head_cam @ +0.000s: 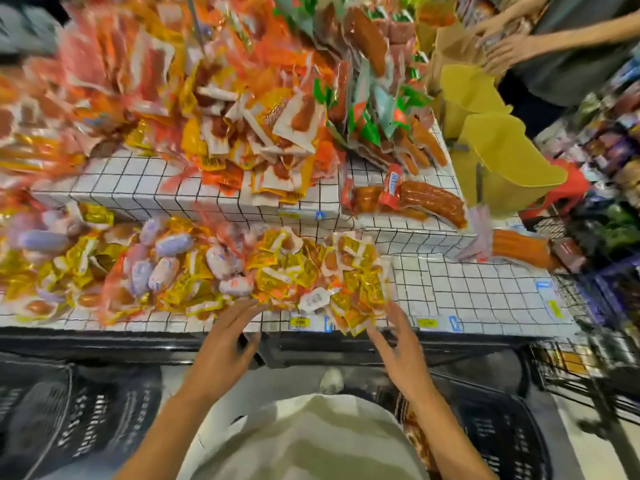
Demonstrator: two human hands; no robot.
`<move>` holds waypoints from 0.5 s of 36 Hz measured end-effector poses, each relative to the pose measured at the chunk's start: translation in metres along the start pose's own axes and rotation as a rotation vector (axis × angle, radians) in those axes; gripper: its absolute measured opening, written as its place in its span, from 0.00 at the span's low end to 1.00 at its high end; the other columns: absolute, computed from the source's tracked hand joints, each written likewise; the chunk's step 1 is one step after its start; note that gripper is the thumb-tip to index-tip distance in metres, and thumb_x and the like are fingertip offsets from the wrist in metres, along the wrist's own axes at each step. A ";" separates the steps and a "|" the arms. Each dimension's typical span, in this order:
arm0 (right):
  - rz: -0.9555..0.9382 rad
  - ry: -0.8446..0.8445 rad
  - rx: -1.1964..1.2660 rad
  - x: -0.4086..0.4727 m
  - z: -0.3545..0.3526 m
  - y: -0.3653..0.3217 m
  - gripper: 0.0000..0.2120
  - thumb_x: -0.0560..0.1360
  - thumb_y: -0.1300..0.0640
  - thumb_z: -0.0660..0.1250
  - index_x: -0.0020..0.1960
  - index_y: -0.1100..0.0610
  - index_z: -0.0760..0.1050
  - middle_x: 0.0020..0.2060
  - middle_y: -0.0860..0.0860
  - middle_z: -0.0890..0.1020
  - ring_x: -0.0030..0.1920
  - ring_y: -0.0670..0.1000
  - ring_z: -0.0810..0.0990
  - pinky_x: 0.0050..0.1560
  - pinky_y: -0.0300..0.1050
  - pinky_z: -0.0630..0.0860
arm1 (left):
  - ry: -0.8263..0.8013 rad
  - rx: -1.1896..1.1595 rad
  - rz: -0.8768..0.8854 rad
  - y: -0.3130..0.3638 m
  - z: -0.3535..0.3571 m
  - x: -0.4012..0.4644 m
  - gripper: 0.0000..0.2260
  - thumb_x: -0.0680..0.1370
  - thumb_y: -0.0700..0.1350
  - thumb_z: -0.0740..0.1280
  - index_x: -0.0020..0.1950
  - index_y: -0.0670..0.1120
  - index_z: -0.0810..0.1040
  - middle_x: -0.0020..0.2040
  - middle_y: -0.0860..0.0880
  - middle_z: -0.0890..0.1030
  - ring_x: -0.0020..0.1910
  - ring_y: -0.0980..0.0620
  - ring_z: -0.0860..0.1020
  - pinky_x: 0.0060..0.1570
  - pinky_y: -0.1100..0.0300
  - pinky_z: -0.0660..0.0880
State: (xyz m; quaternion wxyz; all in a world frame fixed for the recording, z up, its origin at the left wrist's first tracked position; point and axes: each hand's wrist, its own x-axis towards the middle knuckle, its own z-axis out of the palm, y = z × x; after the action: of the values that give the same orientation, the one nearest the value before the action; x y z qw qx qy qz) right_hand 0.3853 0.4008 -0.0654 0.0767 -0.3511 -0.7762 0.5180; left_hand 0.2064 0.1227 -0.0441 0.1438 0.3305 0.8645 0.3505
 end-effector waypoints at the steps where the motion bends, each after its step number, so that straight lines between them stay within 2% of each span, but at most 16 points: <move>1: -0.014 0.008 0.001 0.012 0.000 -0.002 0.34 0.79 0.48 0.70 0.81 0.47 0.58 0.77 0.46 0.66 0.76 0.47 0.66 0.76 0.53 0.66 | 0.017 -0.006 0.005 0.004 0.002 0.007 0.19 0.81 0.44 0.67 0.72 0.52 0.73 0.75 0.56 0.68 0.76 0.54 0.63 0.75 0.52 0.62; 4: 0.002 0.034 0.071 0.049 -0.001 -0.007 0.34 0.79 0.51 0.71 0.79 0.46 0.58 0.74 0.45 0.68 0.74 0.50 0.68 0.72 0.59 0.71 | 0.038 0.012 0.017 0.015 0.009 0.025 0.18 0.81 0.50 0.62 0.71 0.50 0.75 0.75 0.53 0.70 0.77 0.50 0.64 0.74 0.46 0.64; 7: 0.004 0.021 0.140 0.082 -0.001 -0.012 0.34 0.77 0.52 0.73 0.78 0.48 0.61 0.73 0.49 0.71 0.73 0.51 0.71 0.72 0.60 0.71 | 0.042 0.048 0.044 0.022 0.018 0.040 0.20 0.80 0.41 0.69 0.72 0.48 0.74 0.75 0.50 0.71 0.78 0.48 0.62 0.75 0.43 0.63; 9: 0.002 -0.018 0.172 0.102 0.001 -0.013 0.36 0.76 0.52 0.75 0.78 0.50 0.61 0.70 0.49 0.75 0.70 0.50 0.74 0.70 0.60 0.74 | 0.055 0.076 0.051 0.026 0.023 0.051 0.19 0.80 0.43 0.68 0.72 0.47 0.74 0.75 0.49 0.69 0.79 0.46 0.60 0.75 0.43 0.62; 11: 0.044 -0.059 0.160 0.117 0.003 -0.012 0.40 0.73 0.47 0.77 0.77 0.48 0.60 0.70 0.48 0.75 0.70 0.49 0.75 0.69 0.60 0.74 | 0.056 0.091 0.034 0.032 0.027 0.058 0.19 0.81 0.48 0.65 0.72 0.47 0.74 0.77 0.50 0.67 0.80 0.47 0.58 0.76 0.44 0.60; 14: 0.144 -0.049 0.054 0.137 0.006 -0.004 0.51 0.64 0.35 0.79 0.79 0.51 0.59 0.73 0.54 0.72 0.73 0.57 0.71 0.70 0.63 0.71 | 0.081 0.095 0.014 0.036 0.035 0.066 0.22 0.78 0.39 0.71 0.71 0.47 0.75 0.77 0.50 0.66 0.79 0.46 0.58 0.76 0.44 0.59; 16: 0.195 -0.026 0.031 0.149 0.006 -0.001 0.55 0.58 0.31 0.80 0.77 0.53 0.64 0.70 0.55 0.75 0.71 0.58 0.73 0.69 0.62 0.72 | 0.081 0.102 0.000 0.036 0.039 0.067 0.21 0.79 0.43 0.69 0.72 0.48 0.73 0.77 0.51 0.66 0.80 0.46 0.57 0.76 0.44 0.58; 18: 0.199 -0.011 0.015 0.157 0.003 0.000 0.47 0.55 0.32 0.80 0.68 0.51 0.75 0.61 0.53 0.82 0.63 0.56 0.80 0.64 0.60 0.77 | 0.074 0.104 -0.017 0.034 0.041 0.069 0.21 0.80 0.50 0.62 0.73 0.49 0.72 0.78 0.52 0.64 0.81 0.47 0.55 0.76 0.45 0.57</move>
State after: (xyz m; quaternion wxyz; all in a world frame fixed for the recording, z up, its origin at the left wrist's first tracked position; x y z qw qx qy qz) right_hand 0.2674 0.4961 -0.1049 0.0232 -0.4232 -0.7340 0.5306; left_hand 0.1913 0.2086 -0.0507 0.0972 0.3169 0.8890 0.3161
